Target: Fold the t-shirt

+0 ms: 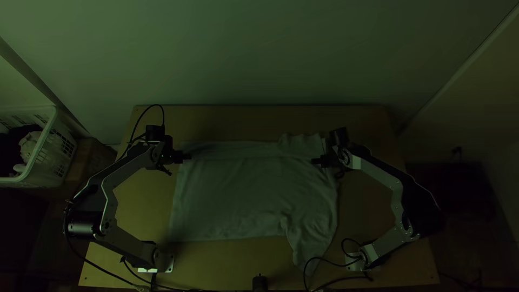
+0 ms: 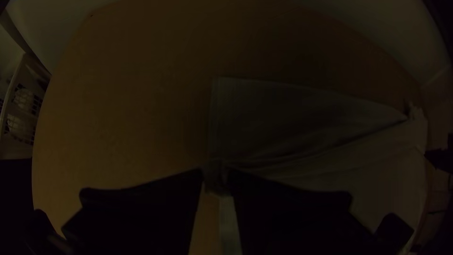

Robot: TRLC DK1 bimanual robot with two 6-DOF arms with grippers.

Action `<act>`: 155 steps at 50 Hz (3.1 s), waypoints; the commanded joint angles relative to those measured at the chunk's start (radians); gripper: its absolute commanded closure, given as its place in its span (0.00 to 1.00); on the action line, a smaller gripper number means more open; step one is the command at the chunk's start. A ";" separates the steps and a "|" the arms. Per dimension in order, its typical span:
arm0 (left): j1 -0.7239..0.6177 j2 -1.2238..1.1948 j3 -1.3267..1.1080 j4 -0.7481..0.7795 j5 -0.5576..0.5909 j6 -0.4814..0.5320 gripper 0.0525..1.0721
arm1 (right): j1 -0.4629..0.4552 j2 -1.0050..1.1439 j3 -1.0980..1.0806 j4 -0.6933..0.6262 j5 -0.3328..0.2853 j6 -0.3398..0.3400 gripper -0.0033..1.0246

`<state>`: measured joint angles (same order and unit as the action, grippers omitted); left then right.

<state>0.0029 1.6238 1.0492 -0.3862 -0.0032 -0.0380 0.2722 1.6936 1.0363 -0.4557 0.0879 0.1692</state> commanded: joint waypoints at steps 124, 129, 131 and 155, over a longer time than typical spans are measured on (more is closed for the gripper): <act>-0.164 -0.575 -0.316 -0.935 0.017 0.254 0.05 | 0.323 -0.598 -0.417 -0.753 -0.381 0.447 0.16; -0.165 -0.555 -0.318 -0.935 -0.001 0.276 0.05 | 0.335 -0.566 -0.427 -0.741 -0.393 0.435 0.16; -0.165 -0.545 -0.316 -0.935 -0.012 0.279 0.05 | 0.343 -0.549 -0.429 -0.735 -0.399 0.428 0.16; -0.167 -0.505 -0.310 -0.913 -0.014 0.309 0.05 | 0.395 -0.357 -0.427 -0.626 -0.399 0.366 0.58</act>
<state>-0.1619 1.1065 0.7555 -1.2926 -0.0120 0.2420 0.6567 1.3056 0.6220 -1.1130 -0.3225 0.5484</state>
